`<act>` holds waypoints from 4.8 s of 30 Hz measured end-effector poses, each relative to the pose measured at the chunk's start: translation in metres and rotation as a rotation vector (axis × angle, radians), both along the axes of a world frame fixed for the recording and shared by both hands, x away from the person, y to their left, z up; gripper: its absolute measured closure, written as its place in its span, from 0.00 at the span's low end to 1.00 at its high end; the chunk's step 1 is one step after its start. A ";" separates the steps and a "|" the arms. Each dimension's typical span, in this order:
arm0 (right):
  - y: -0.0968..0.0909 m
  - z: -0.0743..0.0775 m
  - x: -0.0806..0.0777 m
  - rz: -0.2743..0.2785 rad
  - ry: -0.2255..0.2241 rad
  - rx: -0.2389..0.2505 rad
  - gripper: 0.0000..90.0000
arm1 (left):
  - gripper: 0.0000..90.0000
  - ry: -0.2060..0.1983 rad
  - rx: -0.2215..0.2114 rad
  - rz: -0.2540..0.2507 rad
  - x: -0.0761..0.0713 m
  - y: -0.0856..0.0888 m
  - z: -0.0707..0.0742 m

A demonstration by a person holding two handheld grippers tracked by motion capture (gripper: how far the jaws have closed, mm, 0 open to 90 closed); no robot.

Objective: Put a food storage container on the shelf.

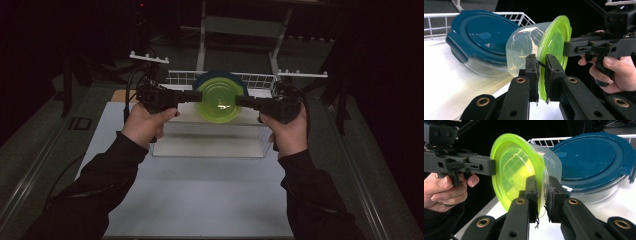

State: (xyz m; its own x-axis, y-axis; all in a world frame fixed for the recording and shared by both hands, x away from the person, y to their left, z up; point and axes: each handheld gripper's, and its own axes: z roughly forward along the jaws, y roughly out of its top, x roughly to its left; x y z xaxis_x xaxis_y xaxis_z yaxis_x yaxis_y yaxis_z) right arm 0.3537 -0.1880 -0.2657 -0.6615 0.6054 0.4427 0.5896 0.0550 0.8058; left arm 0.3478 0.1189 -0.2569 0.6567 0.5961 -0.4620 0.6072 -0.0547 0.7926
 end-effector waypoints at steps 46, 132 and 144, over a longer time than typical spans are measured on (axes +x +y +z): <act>0.001 0.013 0.084 -0.157 0.107 -0.011 0.77 | 0.73 0.050 -0.058 0.141 0.085 -0.015 -0.005; -0.025 -0.101 -0.038 0.110 -0.099 -0.018 0.18 | 0.00 -0.300 0.043 -0.101 -0.069 -0.001 -0.100; -0.026 -0.147 -0.054 0.109 -0.058 -0.019 0.18 | 0.00 -0.268 0.067 -0.130 -0.093 -0.002 -0.147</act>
